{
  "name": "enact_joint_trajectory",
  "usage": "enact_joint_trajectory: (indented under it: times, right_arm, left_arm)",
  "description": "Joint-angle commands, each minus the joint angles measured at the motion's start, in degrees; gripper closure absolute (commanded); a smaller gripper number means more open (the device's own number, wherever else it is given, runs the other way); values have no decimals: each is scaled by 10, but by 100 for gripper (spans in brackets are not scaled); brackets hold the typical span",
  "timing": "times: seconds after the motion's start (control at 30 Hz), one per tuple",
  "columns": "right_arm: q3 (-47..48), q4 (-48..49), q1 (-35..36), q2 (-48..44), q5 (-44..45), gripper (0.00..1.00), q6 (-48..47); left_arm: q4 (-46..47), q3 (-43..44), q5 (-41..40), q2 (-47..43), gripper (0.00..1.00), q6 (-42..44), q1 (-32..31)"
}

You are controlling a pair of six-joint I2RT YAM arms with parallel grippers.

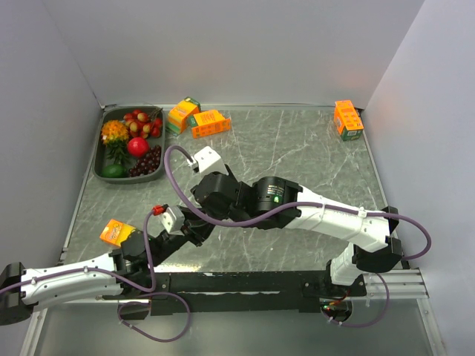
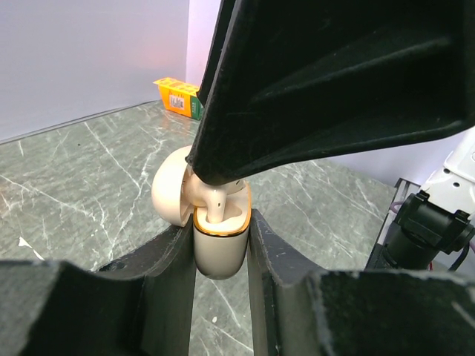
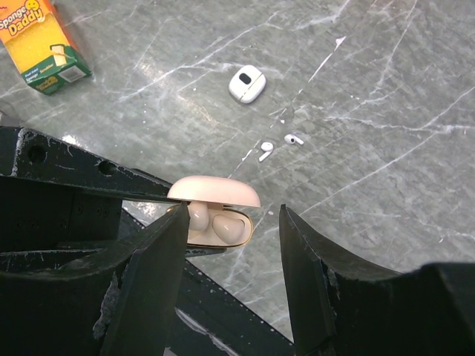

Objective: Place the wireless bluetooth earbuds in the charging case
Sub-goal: Place the earbud in the charging case.

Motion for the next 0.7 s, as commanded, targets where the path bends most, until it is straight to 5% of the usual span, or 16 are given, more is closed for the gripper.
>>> enact_joint_trajectory:
  times: [0.0, 0.67]
  right_arm:
    - [-9, -29, -5, -1, -1, 41, 10]
    - [1, -51, -14, -14, -15, 41, 52]
  left_arm:
    - [46, 28, -11, 1, 99, 6, -2]
    - [136, 14, -61, 25, 99, 47, -3]
